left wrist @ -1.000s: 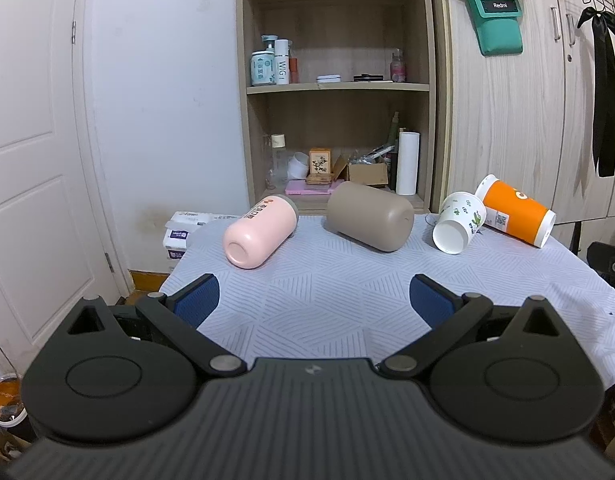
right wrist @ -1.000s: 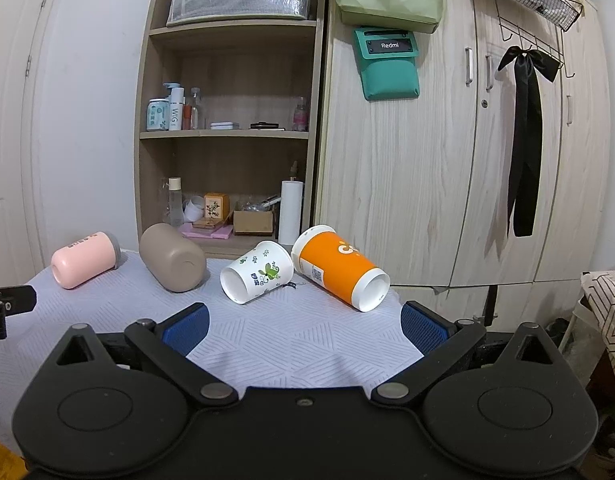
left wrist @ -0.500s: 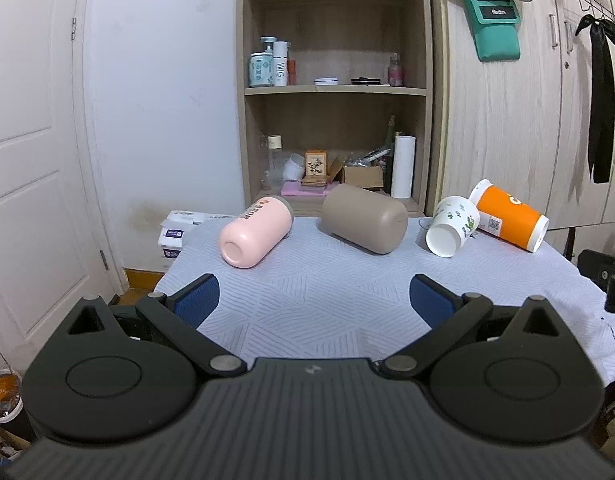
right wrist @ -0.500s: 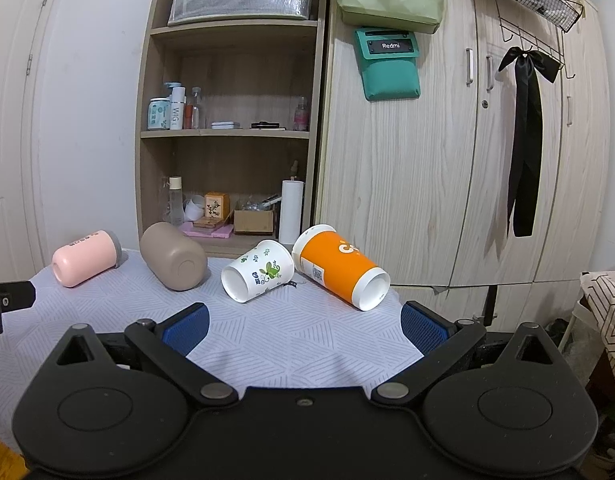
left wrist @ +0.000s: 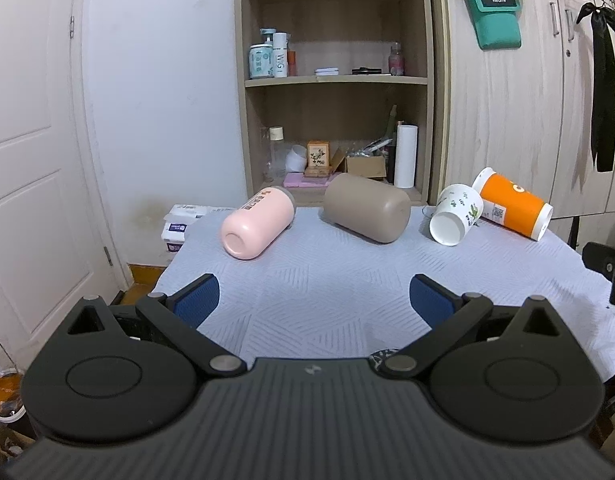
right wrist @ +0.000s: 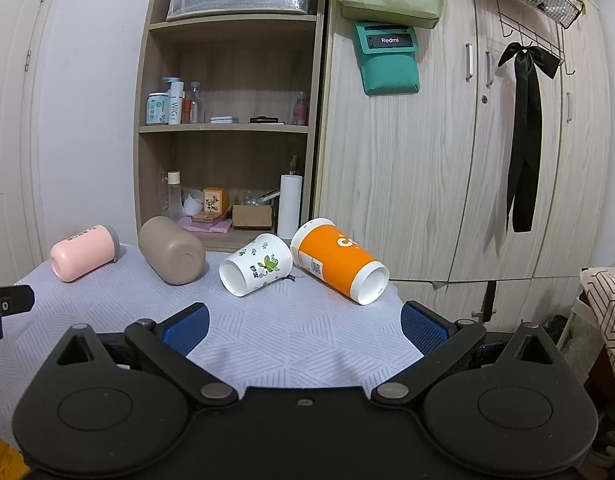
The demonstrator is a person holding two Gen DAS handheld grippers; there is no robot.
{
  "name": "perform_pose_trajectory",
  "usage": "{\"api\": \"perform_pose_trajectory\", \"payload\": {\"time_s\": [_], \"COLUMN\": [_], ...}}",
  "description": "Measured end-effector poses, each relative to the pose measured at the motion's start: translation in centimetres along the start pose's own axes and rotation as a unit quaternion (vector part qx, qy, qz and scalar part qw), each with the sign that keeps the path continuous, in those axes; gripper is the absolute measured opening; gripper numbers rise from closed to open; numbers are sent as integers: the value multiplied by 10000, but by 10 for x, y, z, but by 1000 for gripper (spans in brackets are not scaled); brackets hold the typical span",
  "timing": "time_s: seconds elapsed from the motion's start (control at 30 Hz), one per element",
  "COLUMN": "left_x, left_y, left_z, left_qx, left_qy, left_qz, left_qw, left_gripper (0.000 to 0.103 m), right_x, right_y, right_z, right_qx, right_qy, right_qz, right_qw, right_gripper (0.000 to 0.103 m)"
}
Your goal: Flip cup upright
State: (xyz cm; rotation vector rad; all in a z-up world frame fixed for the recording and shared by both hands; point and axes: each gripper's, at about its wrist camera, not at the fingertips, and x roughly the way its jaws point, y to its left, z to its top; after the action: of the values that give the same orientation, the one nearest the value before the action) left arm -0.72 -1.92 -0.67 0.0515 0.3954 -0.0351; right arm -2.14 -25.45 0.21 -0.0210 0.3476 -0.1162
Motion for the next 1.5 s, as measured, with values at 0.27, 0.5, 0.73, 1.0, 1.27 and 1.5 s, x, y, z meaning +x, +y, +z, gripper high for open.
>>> {"api": "perform_pose_trajectory", "payload": {"time_s": [0.27,0.5,0.73,1.0,1.27,1.5], "left_x": [1,3,4,11,40,79], "left_y": [3,3,2,-9,-53,-106], "left_z": [-1,-3,-3,6,35,66], "left_qx": [-5,7,23,5,-99,-116], "left_qy": [28,69,101,273,580,869], "left_qz": [7,20,30,-90,-747,-1412], "left_qw": [10000,10000,9999,9996,9955,9861], "left_gripper": [103,103,103,103,103,102], "right_x": [0,1,4,15,36,64], "right_y": [0,1,0,-12,-63,-96], "right_z": [0,-2,-3,-3,15,34], "right_qx": [-14,-2,29,12,85,-294], "right_qy": [7,32,59,83,234,457], "right_qz": [1,3,20,328,1485,1733], "right_qw": [10000,10000,10000,9994,9886,9834], "right_gripper": [103,103,103,103,103,103]}}
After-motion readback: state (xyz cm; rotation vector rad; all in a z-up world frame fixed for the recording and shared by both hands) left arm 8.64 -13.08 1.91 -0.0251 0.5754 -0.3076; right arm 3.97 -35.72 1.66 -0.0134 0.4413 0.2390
